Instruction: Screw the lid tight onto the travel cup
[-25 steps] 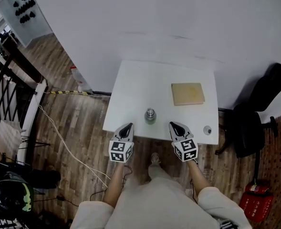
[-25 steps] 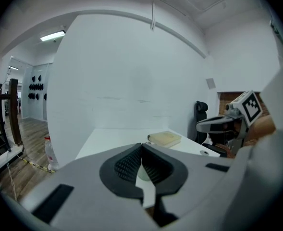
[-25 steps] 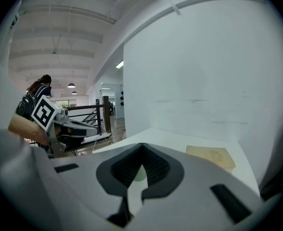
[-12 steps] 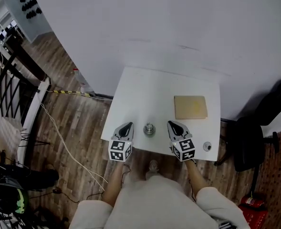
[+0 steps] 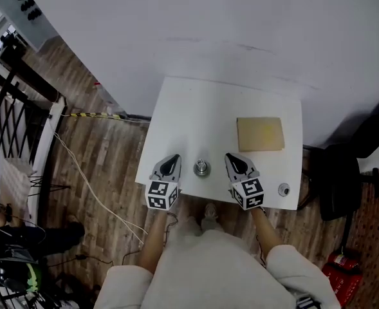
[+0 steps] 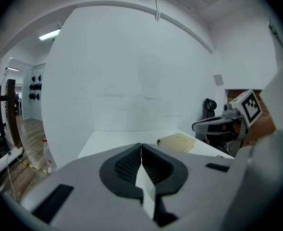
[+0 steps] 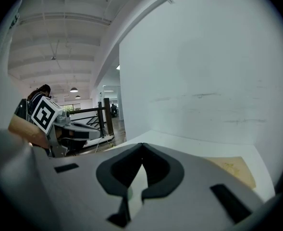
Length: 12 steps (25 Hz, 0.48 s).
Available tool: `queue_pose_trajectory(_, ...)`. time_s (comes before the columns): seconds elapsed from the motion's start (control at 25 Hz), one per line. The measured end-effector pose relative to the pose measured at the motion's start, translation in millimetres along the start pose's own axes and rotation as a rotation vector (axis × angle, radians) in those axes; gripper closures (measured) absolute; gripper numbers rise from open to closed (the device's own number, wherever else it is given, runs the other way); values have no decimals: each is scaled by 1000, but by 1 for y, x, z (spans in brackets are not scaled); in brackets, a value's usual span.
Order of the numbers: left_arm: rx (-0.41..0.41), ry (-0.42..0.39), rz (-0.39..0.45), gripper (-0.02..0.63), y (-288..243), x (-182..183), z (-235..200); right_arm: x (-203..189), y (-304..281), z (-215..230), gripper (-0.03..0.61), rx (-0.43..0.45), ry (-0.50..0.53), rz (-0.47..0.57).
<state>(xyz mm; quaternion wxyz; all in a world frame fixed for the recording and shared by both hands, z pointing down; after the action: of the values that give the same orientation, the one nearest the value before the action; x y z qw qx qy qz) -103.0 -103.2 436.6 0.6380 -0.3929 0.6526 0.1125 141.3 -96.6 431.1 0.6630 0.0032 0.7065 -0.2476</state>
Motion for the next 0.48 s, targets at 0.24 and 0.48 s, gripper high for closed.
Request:
queue_pose_trajectory(0.24, -29, 5, -15, 606, -5, -7, -8, -4, -7, -7, 580, -8, -16, -7)
queue_pose_trajectory(0.48, -58, 15, -39, 606, -9, -25, -8, -19, -6, -13, 580, -13, -24, -27)
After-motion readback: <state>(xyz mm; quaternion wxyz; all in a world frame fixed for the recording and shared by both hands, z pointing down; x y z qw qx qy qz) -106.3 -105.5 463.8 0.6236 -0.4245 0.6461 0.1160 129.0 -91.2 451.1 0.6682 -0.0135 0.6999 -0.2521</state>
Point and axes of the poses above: the fingertips, and each gripper's own axes: y backward along the fingers, z to its right, x out of its top, the point moved 8 cm from there along y, backward along the fingers, and after that the axes turned 12 degrees about -x, right-handed, at the moved point
